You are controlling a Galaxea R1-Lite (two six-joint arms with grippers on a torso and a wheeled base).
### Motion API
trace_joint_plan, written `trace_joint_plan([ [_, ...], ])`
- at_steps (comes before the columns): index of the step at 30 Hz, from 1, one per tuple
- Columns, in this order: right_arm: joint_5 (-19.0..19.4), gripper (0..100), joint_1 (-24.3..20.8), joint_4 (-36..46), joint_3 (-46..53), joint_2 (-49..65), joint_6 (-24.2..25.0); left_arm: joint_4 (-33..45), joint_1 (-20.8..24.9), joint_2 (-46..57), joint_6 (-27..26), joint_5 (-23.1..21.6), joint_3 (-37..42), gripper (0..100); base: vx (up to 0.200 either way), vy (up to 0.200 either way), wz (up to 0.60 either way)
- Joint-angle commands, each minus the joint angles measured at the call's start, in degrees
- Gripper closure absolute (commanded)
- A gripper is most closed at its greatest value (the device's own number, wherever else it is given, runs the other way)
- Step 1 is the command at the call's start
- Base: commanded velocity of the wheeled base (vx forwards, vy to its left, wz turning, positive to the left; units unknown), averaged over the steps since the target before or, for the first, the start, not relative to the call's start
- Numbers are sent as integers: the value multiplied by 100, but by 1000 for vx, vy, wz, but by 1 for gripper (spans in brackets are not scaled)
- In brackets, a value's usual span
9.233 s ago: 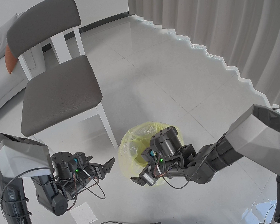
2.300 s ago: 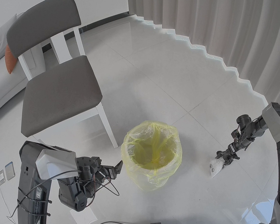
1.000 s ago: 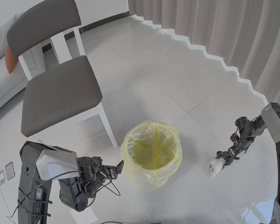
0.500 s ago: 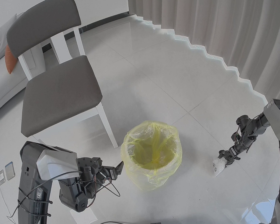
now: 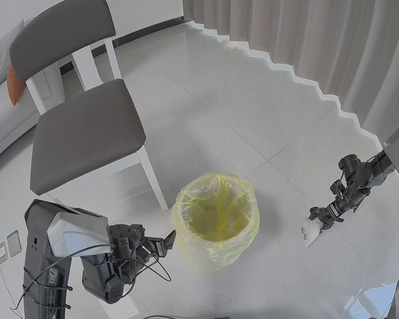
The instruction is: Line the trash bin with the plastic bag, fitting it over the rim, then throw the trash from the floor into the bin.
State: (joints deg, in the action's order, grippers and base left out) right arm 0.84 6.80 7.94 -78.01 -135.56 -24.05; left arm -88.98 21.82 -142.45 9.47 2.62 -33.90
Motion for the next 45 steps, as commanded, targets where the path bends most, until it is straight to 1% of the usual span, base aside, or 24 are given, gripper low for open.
trace_joint_plan([
  [1, 13, 100, -294, -55, 374, 768, -3, -102, 50, 332, 2, 72, 270, 0, 0, 0, 0],
  [5, 13, 100, -557, -47, 532, 1234, 15, -102, 42, 481, 11, 142, 455, 0, 0, 0, 0],
  [6, 13, 100, -557, -47, 532, 1234, 15, -102, 42, 481, 11, 142, 455, 0, 0, 0, 0],
  [7, 13, 100, -733, -29, 655, 1524, 15, -102, 42, 534, 2, 142, 534, 0, 0, 0, 0],
  [9, 13, 100, -909, -20, 752, 1805, 23, -102, 42, 587, 2, 160, 586, 0, 0, 0, 0],
  [10, 13, 100, -909, -20, 752, 1805, 23, -102, 42, 587, 2, 160, 586, 0, 0, 0, 0],
  [11, 13, 100, -1085, -3, 849, 2165, 23, -102, 42, 639, 2, 213, 648, 0, 0, 0, 0],
  [13, 13, 100, -1234, 15, 919, 2438, 6, -102, 42, 692, 2, 221, 683, 0, 0, 0, 0],
  [17, 13, 100, -1454, 24, 972, 2807, 6, -102, 50, 762, 11, 230, 745, 0, 0, 0, 0],
  [19, 13, 100, -1691, 112, 963, 3150, 15, -102, 50, 824, 11, 292, 815, 0, 0, 0, 0],
  [21, 13, 100, -1849, 200, 937, 3361, 15, -102, 50, 877, 11, 327, 877, 0, 0, 0, 0],
  [22, 13, 100, -1849, 200, 937, 3361, 15, -102, 50, 877, 11, 327, 877, 0, 0, 0, 0],
  [23, 13, 100, -2025, 279, 919, 3528, 15, -102, 50, 920, 11, 344, 912, 0, 0, 0, 0],
  [24, 13, 100, -2104, 287, 919, 3589, 15, -102, 50, 920, 11, 353, 929, 0, 0, 0, 0],
  [27, 13, 100, -2359, 287, 901, 3712, 15, -102, 50, 964, 11, 362, 956, 0, 0, 0, 0],
  [28, 13, 100, -2359, 287, 901, 3712, 15, -102, 50, 964, 11, 362, 956, 0, 0, 0, 0],
  [29, 13, 100, -2535, 279, 884, 3774, 32, -102, 50, 1017, 11, 397, 982, 0, 0, 0, 0],
  [31, 4, 100, -2640, 261, 875, 3791, 32, -102, 50, 1044, 11, 415, 991, 0, 0, 0, 0],
  [34, 4, 100, -2992, 235, 796, 3783, 41, -102, 103, 1096, 37, 423, 1044, 0, 0, 0, 0],
  [38, 4, 100, -3308, 226, 638, 3677, 50, -102, 147, 1175, 37, 423, 1044, 0, 0, 0, 0],
  [40, -5, 100, -3387, 217, 603, 3607, 50, -102, 165, 1211, 46, 423, 1044, 0, 0, 0, 0],
  [45, -5, 100, -3695, 191, 365, 3176, 67, -102, 279, 1360, 64, 432, 1079, 0, 0, 0, 0],
])
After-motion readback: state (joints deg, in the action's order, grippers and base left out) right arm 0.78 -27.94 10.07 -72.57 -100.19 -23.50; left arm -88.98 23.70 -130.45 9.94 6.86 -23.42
